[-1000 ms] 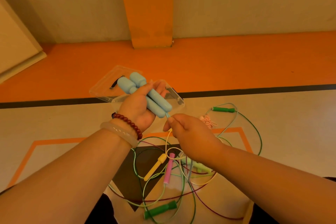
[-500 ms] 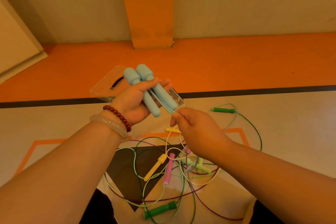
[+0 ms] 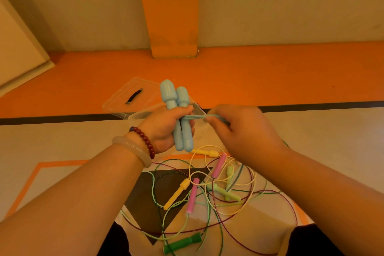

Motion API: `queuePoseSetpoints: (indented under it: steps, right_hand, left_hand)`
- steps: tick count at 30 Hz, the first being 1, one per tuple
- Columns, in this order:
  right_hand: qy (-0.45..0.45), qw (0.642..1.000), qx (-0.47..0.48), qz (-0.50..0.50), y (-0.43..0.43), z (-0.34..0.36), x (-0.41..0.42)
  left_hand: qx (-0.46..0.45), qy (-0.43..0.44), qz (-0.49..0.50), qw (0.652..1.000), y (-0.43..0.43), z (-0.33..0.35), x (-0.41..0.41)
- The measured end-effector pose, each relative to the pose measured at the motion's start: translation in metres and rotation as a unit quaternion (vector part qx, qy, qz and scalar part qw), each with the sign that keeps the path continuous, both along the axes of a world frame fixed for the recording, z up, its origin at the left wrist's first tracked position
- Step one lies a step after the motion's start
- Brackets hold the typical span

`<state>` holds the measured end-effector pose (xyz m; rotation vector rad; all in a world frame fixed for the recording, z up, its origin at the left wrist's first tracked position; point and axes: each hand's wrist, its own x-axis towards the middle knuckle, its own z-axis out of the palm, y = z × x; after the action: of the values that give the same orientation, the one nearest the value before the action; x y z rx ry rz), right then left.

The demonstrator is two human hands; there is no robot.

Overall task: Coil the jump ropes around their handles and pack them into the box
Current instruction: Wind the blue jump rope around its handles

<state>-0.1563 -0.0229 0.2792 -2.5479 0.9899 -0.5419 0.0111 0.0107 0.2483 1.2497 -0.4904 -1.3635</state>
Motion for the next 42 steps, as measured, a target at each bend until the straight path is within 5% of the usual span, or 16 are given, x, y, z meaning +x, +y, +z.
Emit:
queuePoseSetpoints:
  steps: [9, 15, 21, 25, 27, 29, 32, 35, 39, 42]
  right_hand:
    - [-0.025, 0.996, 0.062, -0.060, -0.048, -0.010, -0.012]
    - [0.069, 0.991, 0.111, -0.026, -0.047, -0.015, -0.009]
    - [-0.084, 0.964, 0.249, 0.031, -0.034, -0.028, -0.001]
    - [-0.107, 0.972, 0.210, 0.009, -0.038, -0.025, -0.003]
    - [-0.154, 0.940, 0.302, 0.027, -0.040, -0.022, -0.006]
    - [-0.126, 0.925, 0.353, 0.069, -0.041, -0.022, -0.007]
    - [-0.026, 0.954, 0.286, 0.087, -0.041, -0.031, -0.007]
    - [-0.060, 0.946, 0.310, 0.075, -0.044, -0.037, -0.007]
    - [-0.155, 0.869, 0.460, 0.098, -0.050, -0.037, -0.013]
    - [-0.136, 0.903, 0.397, 0.095, -0.057, -0.036, -0.016]
  left_hand:
    - [-0.037, 0.045, -0.104, 0.993, 0.003, 0.002, -0.007]
    - [-0.013, 0.040, -0.078, 0.996, 0.004, 0.001, -0.009]
    - [-0.037, 0.035, -0.061, 0.997, 0.003, 0.001, -0.009]
    - [-0.040, 0.050, -0.061, 0.996, 0.006, 0.004, -0.008]
    - [-0.036, 0.046, -0.061, 0.996, 0.006, 0.006, -0.007]
    - [-0.026, 0.025, -0.061, 0.998, 0.007, 0.006, -0.005]
    - [-0.004, 0.003, -0.076, 0.997, 0.007, 0.005, -0.007]
    - [0.004, 0.008, -0.087, 0.996, 0.007, 0.006, -0.010]
    - [0.011, 0.019, -0.084, 0.996, 0.007, 0.009, -0.009]
    - [0.035, 0.024, -0.111, 0.993, 0.009, 0.008, -0.011]
